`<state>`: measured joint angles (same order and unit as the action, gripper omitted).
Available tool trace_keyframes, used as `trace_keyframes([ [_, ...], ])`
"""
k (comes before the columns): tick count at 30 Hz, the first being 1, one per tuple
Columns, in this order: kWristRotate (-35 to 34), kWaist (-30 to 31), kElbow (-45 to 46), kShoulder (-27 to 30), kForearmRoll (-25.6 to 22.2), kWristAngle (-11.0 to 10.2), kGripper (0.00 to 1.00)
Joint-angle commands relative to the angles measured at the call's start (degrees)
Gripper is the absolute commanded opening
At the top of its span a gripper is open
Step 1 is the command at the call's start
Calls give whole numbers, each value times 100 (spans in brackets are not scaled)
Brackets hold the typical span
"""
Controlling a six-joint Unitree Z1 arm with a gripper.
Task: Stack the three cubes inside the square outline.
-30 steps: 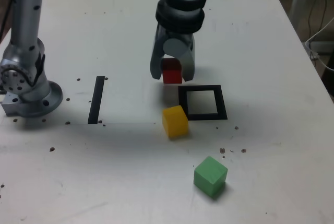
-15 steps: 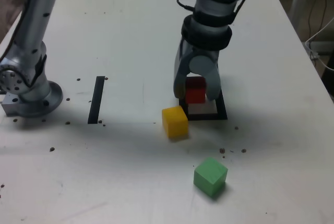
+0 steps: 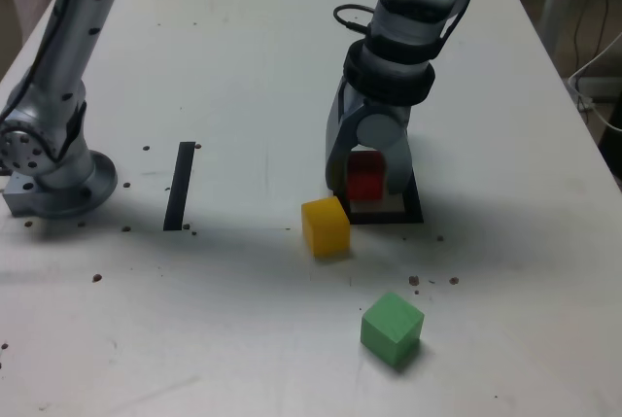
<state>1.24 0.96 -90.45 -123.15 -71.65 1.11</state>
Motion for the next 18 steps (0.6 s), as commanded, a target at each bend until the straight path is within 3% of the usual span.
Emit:
trace_keyframes([
  [1,-10,-6,-2,-36,16,5,32],
  [6,3,-7,16,-44,89,-9,33],
  [8,24,-8,24,-49,134,-7,39],
  [14,126,-16,65,-61,260,10,83],
  [18,140,-35,119,-62,307,20,97],
])
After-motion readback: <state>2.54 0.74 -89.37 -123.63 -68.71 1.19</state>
